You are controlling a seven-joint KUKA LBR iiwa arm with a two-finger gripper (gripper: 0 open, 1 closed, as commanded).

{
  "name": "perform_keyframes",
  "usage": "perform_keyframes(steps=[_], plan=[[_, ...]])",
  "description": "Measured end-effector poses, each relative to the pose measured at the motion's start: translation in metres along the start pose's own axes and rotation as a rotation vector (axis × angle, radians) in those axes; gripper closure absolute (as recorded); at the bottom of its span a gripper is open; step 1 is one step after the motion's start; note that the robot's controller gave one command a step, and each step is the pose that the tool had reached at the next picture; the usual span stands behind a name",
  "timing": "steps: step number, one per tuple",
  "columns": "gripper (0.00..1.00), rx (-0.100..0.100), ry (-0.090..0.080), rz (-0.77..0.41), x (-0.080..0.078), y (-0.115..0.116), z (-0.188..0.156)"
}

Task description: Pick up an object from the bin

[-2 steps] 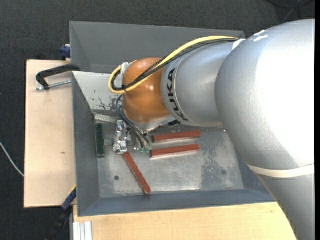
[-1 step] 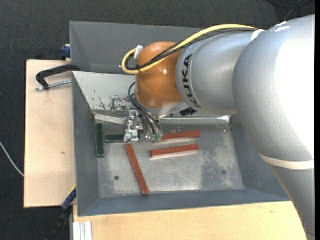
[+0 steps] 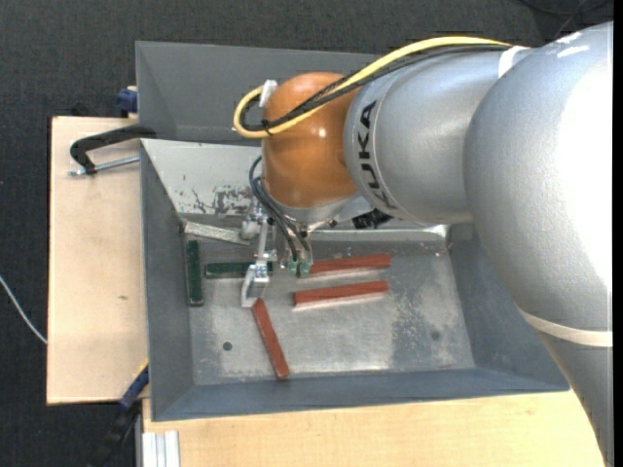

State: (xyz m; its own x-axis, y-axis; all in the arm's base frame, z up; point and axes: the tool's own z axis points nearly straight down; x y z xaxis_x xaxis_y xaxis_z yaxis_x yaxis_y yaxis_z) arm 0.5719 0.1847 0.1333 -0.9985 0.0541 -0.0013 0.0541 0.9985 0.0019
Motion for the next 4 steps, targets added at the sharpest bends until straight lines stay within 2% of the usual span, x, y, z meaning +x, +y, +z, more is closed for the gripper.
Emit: perform_keyframes(steps=[1,2,3,4], plan=[[0.0,0.0,0.0,0.001,0.0,0.0,0.0],[0.0,-0.001,-0.005,-0.154,-0.005,0.001,0.017],[1.0,-0.007,0.014,-0.523,-0.013,-0.001,0.05],[1.0,-0.007,0.014,-0.522,-0.013,-0.001,0.05]])
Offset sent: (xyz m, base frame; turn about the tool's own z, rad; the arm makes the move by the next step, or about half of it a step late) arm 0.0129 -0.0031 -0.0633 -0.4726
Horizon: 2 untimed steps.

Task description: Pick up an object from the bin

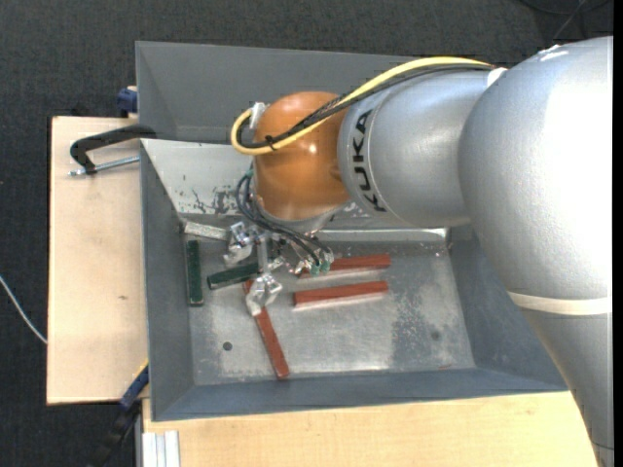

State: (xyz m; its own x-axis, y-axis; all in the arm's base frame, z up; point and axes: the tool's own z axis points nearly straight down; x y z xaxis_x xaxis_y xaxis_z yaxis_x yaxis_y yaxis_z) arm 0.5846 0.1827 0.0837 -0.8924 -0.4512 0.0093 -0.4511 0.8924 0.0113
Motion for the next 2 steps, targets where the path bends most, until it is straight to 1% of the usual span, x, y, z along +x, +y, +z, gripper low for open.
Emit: perform_keyframes(steps=[1,2], plan=[[1.0,0.013,-0.025,-0.015,0.0123,-0.0081,-0.1658],[1.0,0.011,-0.016,-0.014,0.0137,-0.0079,-0.1615]])
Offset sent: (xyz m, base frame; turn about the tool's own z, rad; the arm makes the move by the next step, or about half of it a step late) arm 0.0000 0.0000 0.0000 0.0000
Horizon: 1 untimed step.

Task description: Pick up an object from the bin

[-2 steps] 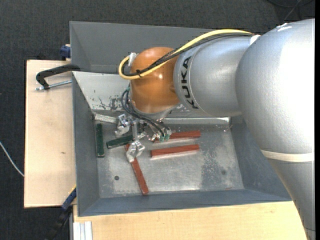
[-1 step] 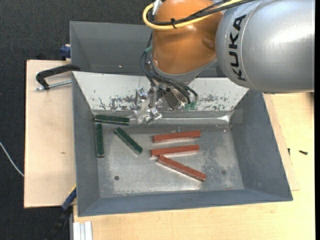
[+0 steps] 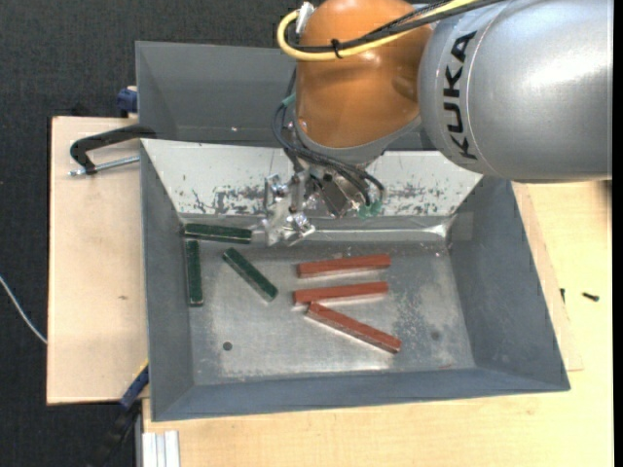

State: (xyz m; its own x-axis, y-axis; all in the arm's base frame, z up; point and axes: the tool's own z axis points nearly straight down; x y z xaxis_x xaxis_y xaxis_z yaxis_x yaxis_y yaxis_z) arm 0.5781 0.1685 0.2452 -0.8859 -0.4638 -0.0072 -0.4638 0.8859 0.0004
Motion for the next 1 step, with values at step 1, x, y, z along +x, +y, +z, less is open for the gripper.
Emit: perform_keyframes(steps=[1], plan=[[0.0,-0.002,0.007,0.01,-0.0039,-0.0097,0.0907]])
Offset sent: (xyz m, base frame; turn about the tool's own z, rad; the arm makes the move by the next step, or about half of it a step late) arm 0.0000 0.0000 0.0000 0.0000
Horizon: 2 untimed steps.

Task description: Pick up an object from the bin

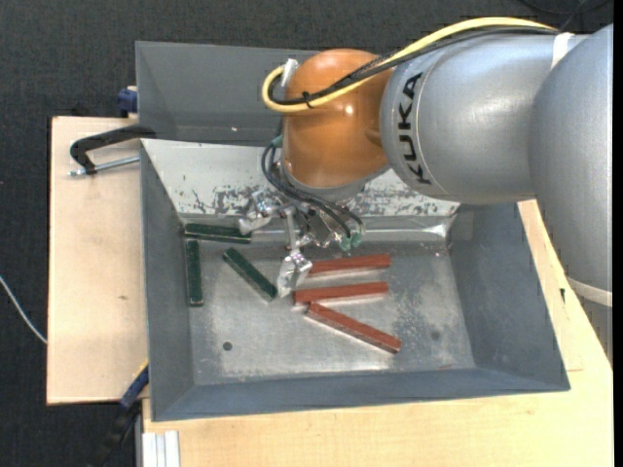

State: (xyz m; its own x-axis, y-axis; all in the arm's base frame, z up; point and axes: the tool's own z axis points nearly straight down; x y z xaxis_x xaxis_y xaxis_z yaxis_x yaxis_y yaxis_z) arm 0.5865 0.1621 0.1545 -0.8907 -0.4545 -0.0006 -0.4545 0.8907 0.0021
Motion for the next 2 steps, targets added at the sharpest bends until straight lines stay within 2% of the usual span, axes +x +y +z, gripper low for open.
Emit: perform_keyframes(steps=[1,2], plan=[[0.0,0.001,-0.003,0.0,-0.001,0.0,-0.002],[1.0,0.001,0.001,0.079,0.034,0.046,0.079]])
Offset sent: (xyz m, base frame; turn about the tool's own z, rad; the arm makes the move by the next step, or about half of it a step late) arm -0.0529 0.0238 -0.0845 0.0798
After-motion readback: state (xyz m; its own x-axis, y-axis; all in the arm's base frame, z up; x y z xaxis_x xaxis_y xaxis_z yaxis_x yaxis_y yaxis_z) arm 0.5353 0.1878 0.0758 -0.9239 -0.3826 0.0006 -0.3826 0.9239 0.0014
